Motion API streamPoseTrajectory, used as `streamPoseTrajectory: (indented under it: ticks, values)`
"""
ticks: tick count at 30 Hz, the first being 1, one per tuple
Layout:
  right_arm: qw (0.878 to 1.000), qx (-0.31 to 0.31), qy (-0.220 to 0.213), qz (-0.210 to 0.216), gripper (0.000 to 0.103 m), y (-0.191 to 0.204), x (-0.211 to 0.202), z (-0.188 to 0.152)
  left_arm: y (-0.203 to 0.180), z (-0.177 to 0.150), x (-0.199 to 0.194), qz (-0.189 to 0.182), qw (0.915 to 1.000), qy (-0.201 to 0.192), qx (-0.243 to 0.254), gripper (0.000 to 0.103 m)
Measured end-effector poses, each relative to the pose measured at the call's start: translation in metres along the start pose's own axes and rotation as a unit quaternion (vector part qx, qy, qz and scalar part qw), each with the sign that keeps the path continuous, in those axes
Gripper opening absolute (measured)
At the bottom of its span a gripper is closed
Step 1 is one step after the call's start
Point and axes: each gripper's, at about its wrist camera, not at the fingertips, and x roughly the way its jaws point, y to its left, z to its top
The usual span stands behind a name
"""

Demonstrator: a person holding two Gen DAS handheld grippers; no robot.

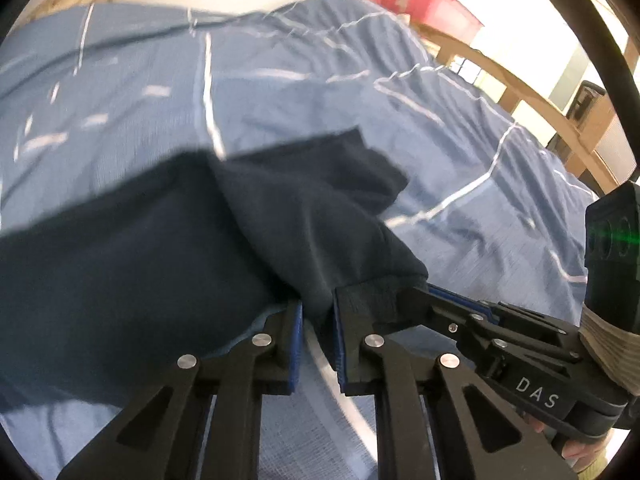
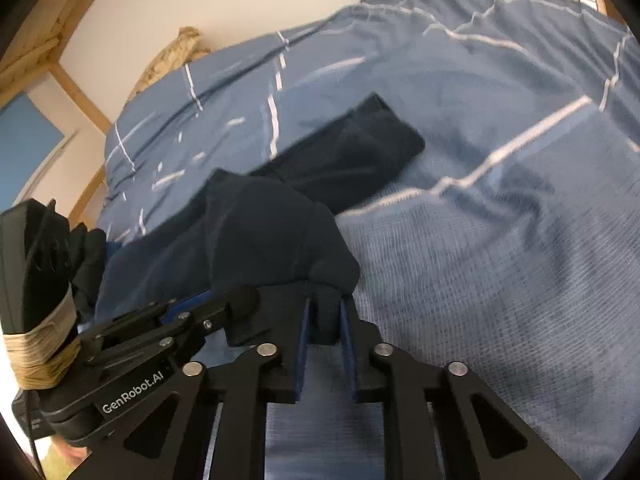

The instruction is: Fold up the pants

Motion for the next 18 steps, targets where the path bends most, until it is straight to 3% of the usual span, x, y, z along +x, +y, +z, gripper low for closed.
streamPoseTrajectory:
  ticks: [4,7,12,18]
  values:
    - [0.999,0.000,-0.036,0.005,0.013,0.005,-0.021,0.016,-0.007,0.032,-0.012,-0.003,0.9998,-0.017,0.009,0.014]
    - [0.999,0.010,-0.048,0.002,0.013,0.004,-0.029,0.038,-0.017,0.062,-0.010,0.014,0.9991,-0.024,0.032,0.014]
    - [0.997,0.058,-0.052,0.009,0.013,-0.015,-0.027,0.078,-0.033,0.104,0.017,0.036,0.9966,-0.004,0.073,0.014]
    - [0.995,0.087,-0.056,-0.017,0.009,-0.039,-0.017,0.104,-0.039,0.122,0.051,0.041,0.9955,0.023,0.082,0.013]
